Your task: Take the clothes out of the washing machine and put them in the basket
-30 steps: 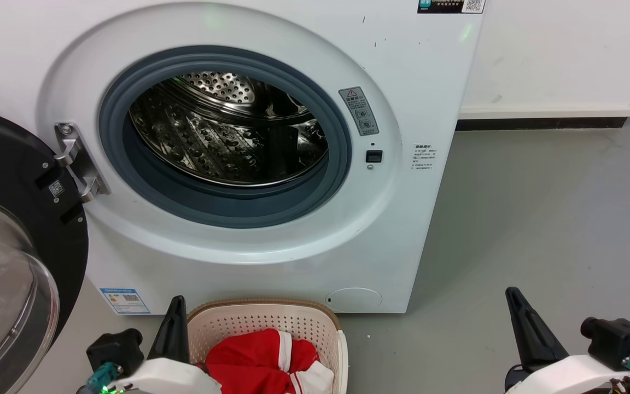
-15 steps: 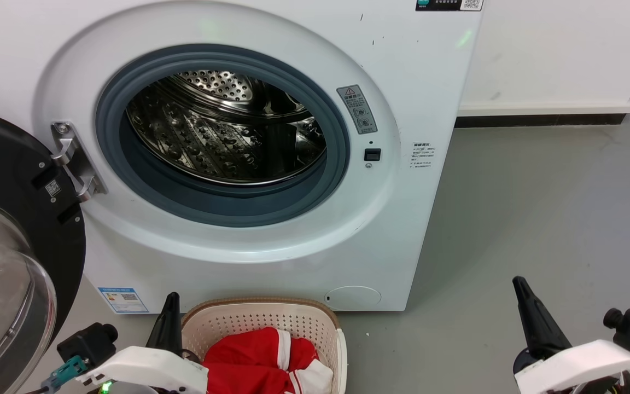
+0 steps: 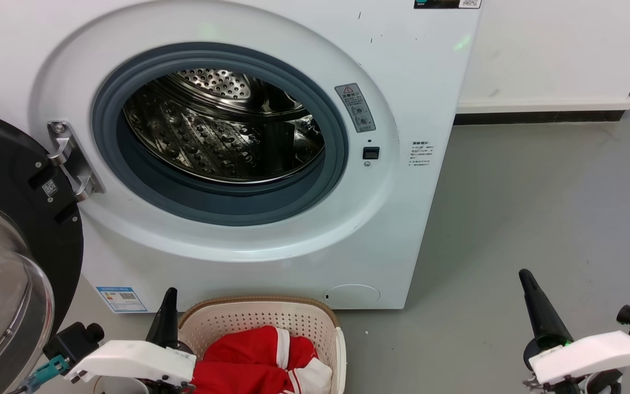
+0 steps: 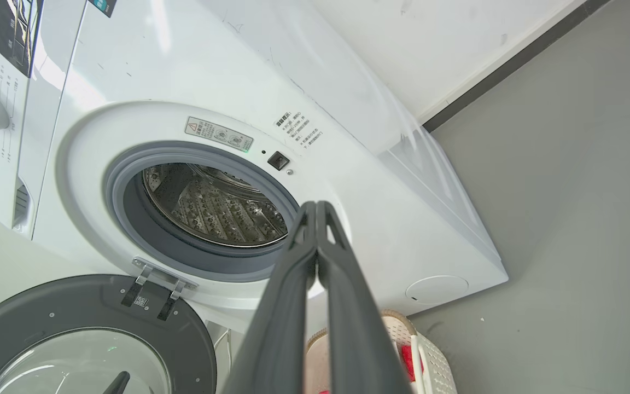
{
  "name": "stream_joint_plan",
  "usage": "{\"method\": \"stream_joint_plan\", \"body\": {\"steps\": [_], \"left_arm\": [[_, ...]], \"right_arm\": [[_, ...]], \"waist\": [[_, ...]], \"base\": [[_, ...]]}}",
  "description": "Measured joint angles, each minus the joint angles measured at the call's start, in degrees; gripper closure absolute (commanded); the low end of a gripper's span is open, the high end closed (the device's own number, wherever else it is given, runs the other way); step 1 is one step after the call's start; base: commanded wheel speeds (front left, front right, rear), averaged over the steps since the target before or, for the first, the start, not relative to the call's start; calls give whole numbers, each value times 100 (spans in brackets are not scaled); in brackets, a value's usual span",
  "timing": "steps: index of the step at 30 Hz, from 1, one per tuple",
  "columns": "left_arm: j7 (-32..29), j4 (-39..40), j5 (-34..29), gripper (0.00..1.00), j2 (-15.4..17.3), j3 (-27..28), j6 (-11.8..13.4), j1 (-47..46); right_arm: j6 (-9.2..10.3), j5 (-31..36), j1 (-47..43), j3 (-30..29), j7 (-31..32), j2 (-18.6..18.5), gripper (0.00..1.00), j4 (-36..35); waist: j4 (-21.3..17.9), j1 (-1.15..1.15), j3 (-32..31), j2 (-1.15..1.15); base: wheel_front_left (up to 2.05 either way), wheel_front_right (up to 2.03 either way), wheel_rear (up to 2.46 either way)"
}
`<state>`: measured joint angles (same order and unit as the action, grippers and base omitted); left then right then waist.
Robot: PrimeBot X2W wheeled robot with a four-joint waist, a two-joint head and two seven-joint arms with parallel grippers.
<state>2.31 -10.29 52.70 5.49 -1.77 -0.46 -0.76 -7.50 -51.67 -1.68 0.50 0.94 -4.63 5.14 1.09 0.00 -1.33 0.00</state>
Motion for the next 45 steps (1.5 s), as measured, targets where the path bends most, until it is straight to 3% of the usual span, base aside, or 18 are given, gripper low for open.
{"method": "stream_joint_plan", "body": {"steps": [45], "left_arm": [[-573, -252, 2732, 100, -149, 539, -469, -337]], "right_arm": [[0, -2921, 511, -302, 227, -18, 100, 598]], "waist": [[-67, 0, 93, 0]], "base": [[0, 0, 0]]}}
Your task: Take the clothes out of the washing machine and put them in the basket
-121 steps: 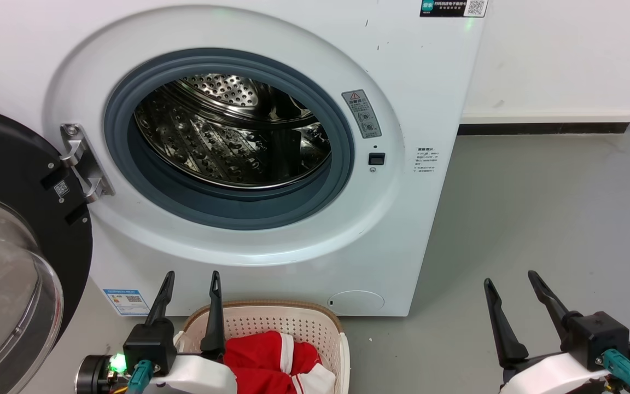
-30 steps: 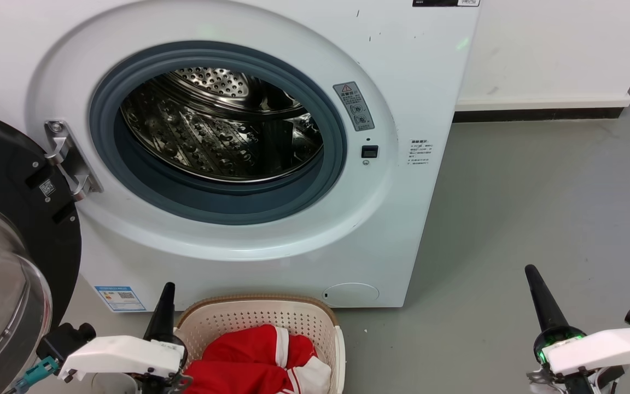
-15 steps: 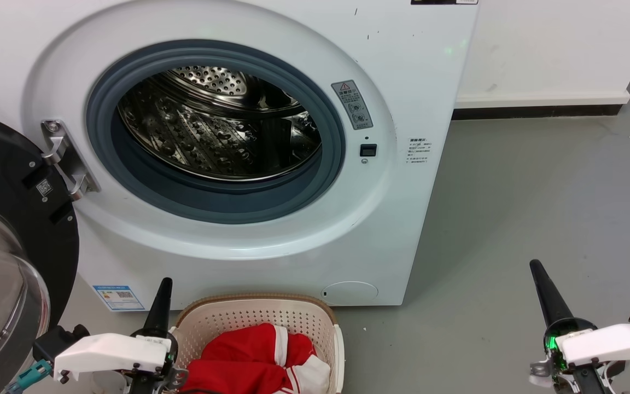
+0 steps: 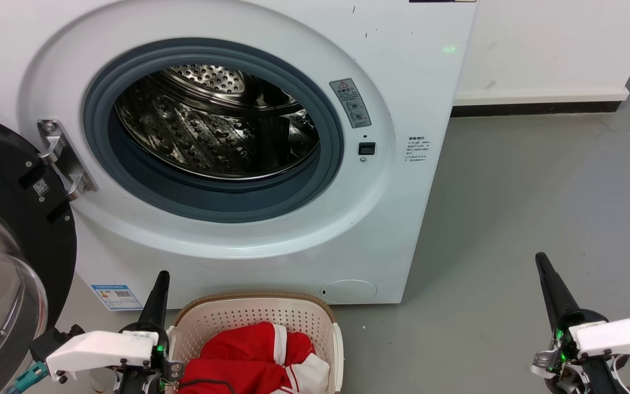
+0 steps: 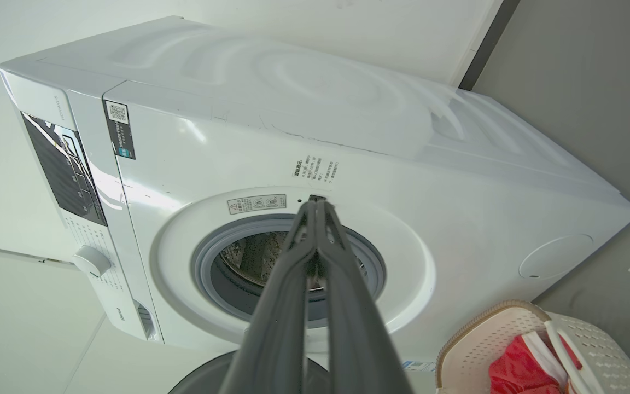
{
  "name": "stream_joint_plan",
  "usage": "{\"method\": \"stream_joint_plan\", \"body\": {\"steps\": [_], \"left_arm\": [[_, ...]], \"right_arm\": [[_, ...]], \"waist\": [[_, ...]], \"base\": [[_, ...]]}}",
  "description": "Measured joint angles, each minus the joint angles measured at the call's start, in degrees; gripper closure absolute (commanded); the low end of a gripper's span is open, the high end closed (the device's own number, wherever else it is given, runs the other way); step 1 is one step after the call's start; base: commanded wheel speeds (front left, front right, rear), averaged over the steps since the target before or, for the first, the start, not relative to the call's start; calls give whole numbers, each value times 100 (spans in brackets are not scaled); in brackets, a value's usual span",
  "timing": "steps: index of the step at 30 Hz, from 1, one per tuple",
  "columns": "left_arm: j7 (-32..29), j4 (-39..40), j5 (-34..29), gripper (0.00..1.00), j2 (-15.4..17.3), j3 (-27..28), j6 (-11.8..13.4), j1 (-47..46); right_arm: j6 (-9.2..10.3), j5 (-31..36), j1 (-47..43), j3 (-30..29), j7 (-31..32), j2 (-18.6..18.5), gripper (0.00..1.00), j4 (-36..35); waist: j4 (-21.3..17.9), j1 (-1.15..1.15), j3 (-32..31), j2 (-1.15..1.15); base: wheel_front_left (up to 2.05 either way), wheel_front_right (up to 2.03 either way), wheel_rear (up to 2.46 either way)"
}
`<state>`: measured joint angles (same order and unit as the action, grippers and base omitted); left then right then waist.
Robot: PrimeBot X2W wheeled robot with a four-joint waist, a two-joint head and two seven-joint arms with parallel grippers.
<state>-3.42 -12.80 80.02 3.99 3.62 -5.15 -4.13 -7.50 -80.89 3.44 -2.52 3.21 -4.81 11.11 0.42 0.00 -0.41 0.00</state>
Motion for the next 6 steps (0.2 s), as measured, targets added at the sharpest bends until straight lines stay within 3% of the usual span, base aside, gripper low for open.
{"method": "stream_joint_plan", "body": {"steps": [6], "left_arm": [[-58, -30, 269, 100, -23, 48, -49, -62]], "right_arm": [[0, -283, 19, -35, 35, 1, 100, 55]], "waist": [[-8, 0, 11, 0]], "base": [[0, 0, 0]]}}
